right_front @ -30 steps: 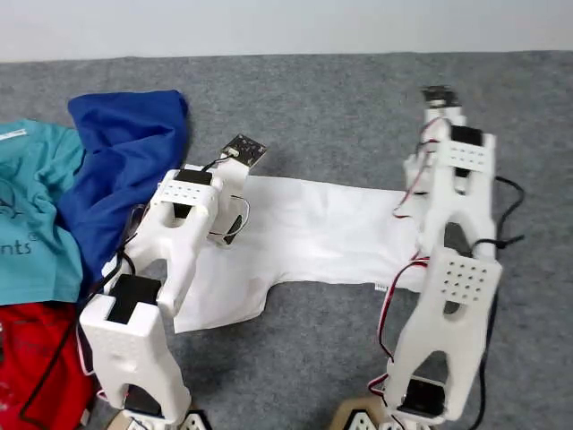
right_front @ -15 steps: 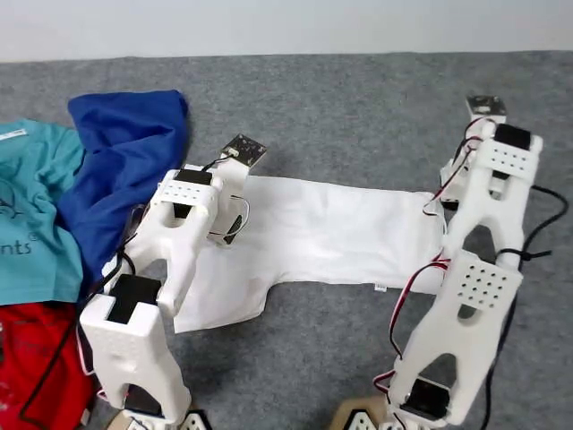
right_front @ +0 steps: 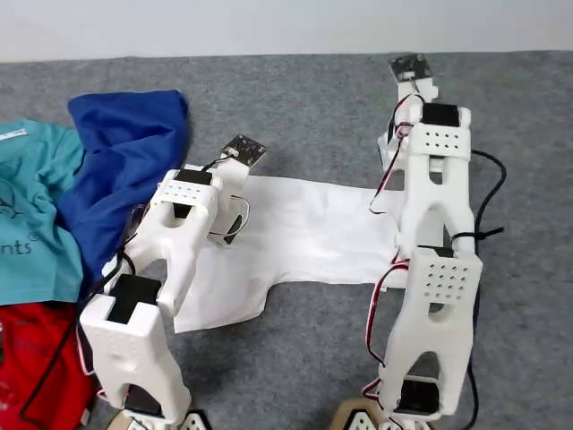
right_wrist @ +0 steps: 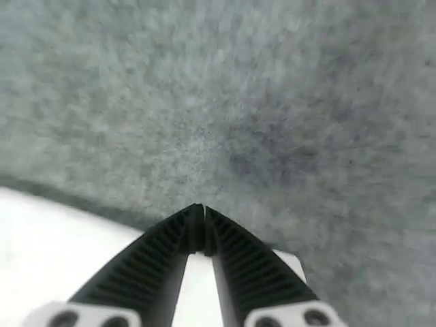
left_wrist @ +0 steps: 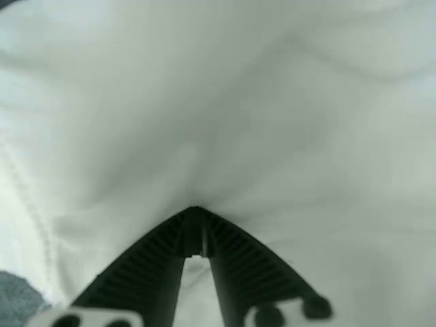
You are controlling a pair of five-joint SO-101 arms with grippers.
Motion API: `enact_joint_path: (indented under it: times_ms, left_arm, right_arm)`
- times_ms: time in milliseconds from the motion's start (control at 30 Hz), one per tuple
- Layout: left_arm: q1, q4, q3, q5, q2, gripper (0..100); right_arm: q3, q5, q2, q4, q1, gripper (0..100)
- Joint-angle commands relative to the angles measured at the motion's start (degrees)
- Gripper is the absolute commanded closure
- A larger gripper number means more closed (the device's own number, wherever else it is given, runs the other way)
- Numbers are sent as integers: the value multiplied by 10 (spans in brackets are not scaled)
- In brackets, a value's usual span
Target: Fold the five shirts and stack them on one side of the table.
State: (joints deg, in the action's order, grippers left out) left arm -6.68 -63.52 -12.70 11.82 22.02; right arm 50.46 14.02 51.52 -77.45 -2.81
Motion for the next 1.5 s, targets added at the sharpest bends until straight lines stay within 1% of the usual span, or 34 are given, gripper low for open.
enact_joint_path:
  times_ms: [0, 200, 433, 600, 700, 900, 1000, 1100, 1233, 1400, 1467]
  left_arm:
    - [-4, -4, 12, 5, 0, 997]
    - [-4, -4, 12, 5, 0, 997]
    - [-4, -4, 12, 5, 0, 997]
    - [-4, -4, 12, 5, 0, 997]
    - [-3, -4, 11, 5, -2, 997]
    - [2, -4, 14, 5, -19, 997]
    - [2, -4, 14, 2, -71, 997]
    - [2, -4, 14, -19, -138, 997]
    - [2, -4, 13, -21, -207, 997]
    - [3, -4, 13, -20, -251, 995]
    - [16, -13, 14, -20, -265, 987]
  right_arm:
    - [30, -6, 28, 20, -16, 987]
    - [30, -6, 65, -7, -79, 987]
    - [30, -5, 41, -70, -154, 987]
    - [30, -5, 10, -110, -184, 987]
    - [30, -6, -28, -131, -180, 987]
    - [30, -6, -110, -187, -146, 988]
    - [30, -4, -138, -219, -133, 988]
    - [30, -3, -160, -247, -119, 988]
    - [27, -3, -186, -249, -116, 988]
    - [26, -2, -209, -251, -116, 988]
    - [26, -2, -218, -251, -116, 988]
